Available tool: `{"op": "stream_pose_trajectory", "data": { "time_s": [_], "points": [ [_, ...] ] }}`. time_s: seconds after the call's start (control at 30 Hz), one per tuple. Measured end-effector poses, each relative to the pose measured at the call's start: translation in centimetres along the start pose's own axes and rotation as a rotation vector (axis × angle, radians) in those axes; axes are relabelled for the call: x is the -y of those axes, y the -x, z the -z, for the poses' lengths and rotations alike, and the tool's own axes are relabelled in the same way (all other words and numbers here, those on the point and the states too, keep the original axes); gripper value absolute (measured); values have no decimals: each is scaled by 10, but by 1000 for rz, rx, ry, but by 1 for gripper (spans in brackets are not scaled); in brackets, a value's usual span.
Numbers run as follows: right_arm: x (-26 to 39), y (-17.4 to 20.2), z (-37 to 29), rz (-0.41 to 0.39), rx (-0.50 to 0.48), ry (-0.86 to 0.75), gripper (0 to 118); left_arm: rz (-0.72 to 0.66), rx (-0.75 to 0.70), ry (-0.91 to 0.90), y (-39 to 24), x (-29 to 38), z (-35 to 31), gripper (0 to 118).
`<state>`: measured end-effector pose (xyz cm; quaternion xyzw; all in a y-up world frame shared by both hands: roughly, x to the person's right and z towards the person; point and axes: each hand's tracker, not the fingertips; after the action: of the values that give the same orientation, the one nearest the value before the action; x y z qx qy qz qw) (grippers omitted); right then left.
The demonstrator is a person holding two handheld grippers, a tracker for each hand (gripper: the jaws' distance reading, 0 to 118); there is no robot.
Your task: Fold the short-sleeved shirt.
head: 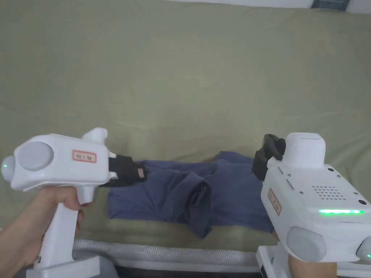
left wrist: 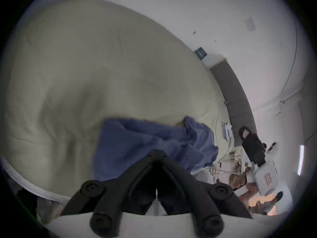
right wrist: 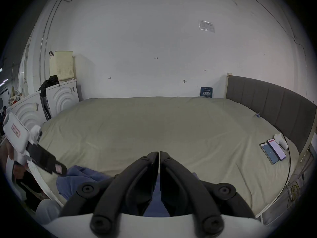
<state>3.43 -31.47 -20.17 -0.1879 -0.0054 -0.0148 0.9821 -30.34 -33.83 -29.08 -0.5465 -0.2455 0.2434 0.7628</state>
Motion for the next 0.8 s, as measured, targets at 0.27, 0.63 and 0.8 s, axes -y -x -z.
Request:
{"op": "stream_pose_trajectory", "data": {
  "time_s": [0.27, 0.63, 0.8],
  "points": [
    [0, -9, -2, -10, 23, 10, 8, 52, 33, 133, -42, 11, 113, 1],
    [4, -8, 3, -12, 20, 34, 8, -17, 46, 108, -33, 1, 108, 1],
    [1, 1, 3, -15, 3, 21, 8, 15, 138, -50, -19, -16, 18, 1]
  ]
}}
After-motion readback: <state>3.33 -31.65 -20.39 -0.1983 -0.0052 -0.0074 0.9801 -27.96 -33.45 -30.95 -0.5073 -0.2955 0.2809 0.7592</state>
